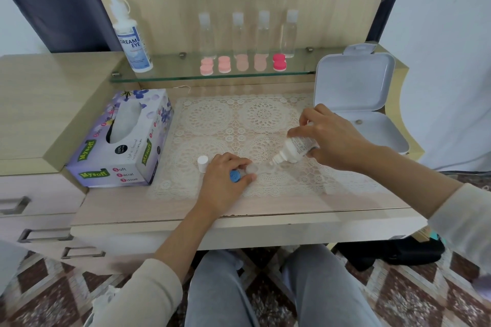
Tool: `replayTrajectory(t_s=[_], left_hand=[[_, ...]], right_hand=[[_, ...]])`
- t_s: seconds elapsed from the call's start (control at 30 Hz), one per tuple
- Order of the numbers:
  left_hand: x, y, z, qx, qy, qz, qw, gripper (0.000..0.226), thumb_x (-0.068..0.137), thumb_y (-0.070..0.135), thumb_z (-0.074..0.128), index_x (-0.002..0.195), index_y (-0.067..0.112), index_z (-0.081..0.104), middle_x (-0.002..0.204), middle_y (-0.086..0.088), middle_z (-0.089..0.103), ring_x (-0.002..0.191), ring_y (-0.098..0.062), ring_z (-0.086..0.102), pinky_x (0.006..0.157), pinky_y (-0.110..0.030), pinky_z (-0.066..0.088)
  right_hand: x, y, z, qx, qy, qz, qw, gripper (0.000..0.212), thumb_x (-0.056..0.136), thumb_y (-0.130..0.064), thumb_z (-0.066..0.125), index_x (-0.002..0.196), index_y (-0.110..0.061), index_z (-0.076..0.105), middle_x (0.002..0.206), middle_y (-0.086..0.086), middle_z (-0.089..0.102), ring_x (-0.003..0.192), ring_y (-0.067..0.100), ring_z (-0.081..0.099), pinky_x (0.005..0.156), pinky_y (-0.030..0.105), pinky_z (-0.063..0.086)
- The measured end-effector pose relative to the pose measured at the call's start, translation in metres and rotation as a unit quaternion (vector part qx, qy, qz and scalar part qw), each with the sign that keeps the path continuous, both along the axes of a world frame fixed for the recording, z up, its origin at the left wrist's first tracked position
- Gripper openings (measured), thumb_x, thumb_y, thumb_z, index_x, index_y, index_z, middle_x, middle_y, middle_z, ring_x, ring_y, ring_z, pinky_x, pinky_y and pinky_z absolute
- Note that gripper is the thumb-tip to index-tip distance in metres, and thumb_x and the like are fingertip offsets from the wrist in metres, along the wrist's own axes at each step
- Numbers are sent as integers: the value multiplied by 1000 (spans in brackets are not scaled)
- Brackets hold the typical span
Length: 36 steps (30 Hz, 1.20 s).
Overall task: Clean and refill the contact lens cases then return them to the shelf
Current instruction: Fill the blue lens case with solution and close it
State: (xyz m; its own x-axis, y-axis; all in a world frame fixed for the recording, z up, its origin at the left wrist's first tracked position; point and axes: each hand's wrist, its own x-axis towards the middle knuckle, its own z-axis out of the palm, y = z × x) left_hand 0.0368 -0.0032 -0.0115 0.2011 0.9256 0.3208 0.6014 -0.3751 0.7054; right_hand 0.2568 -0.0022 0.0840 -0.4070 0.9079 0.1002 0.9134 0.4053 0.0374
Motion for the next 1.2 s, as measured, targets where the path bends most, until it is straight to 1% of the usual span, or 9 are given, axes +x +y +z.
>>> replayTrajectory(t_s=[0.27, 0.43, 0.6, 0.73, 0.87, 0.93, 1.0, 1.07, 1.2], left_hand=[[1, 0, 1, 7, 3, 2, 1000, 26, 73, 20, 76, 98, 16, 70, 87, 6, 58, 88, -11, 50, 78, -2, 30], [1, 0, 1, 6, 7, 3, 1000, 26, 73, 21, 75, 98, 16, 70, 88, 7, 58, 88, -12, 50, 78, -5, 31], [1, 0, 1, 5, 6, 3, 1000, 26, 73, 21, 75, 98, 17, 70, 87, 8, 57, 88, -10, 49, 79, -5, 31], [0, 0, 0, 6, 8, 3, 1000, 26, 73, 21, 75, 98, 17, 70, 87, 8, 57, 87, -10, 49, 78, -3, 30], [1, -1, 1, 10, 6, 3, 1000, 26, 73, 19, 75, 98, 16, 70, 86, 9, 56, 87, -10, 49, 78, -4, 30], [1, -1, 1, 10, 4, 2, 1000, 27, 74, 18, 75, 99, 15, 70, 87, 8, 57, 87, -11, 50, 79, -6, 31], [1, -2, 2, 13, 5, 0, 1000, 30, 74, 19, 75, 102, 15, 68, 86, 9, 56, 86, -10, 49, 80, -9, 33], [1, -3, 2, 11, 4, -2, 1000, 35, 74, 21, 75, 106, 17, 66, 84, 15, 54, 83, -6, 48, 81, -9, 33], [1, -5, 7, -13, -17, -10, 1000, 37, 76, 24, 73, 111, 20, 62, 86, 19, 54, 85, -4, 50, 80, -9, 36]], right_hand=[[-1, 0, 0, 0, -4, -1, 1000, 50, 81, -15, 65, 127, -27, 53, 114, 3, 44, 104, 19, 34, 74, 25, 27], [-2, 0, 0, -3, -5, -5, 1000, 50, 81, -15, 64, 128, -28, 52, 115, 2, 44, 105, 18, 34, 73, 25, 26], [0, -1, 0, -6, -4, -13, 1000, 51, 82, -16, 63, 130, -28, 50, 115, 1, 44, 104, 17, 34, 73, 24, 26], [1, -4, -3, -6, -1, -22, 1000, 51, 83, -20, 62, 132, -28, 48, 116, 2, 44, 105, 16, 34, 73, 24, 27], [5, -8, -5, -33, 0, -49, 998, 55, 85, -27, 61, 136, -27, 41, 119, 1, 43, 111, 17, 35, 74, 25, 32], [9, -11, -7, -41, 3, -61, 997, 56, 85, -30, 61, 136, -27, 39, 118, 1, 44, 110, 18, 38, 74, 26, 32], [13, -14, -9, -49, 41, -76, 995, 55, 84, -30, 63, 134, -26, 42, 115, 0, 47, 104, 16, 42, 75, 25, 33], [17, -16, -11, -62, 122, -98, 986, 54, 81, -30, 67, 130, -23, 47, 114, -1, 53, 103, 17, 47, 77, 26, 35], [17, -21, -19, -69, 314, -114, 940, 49, 73, -27, 75, 117, -19, 56, 104, -2, 62, 93, 12, 54, 75, 25, 38]])
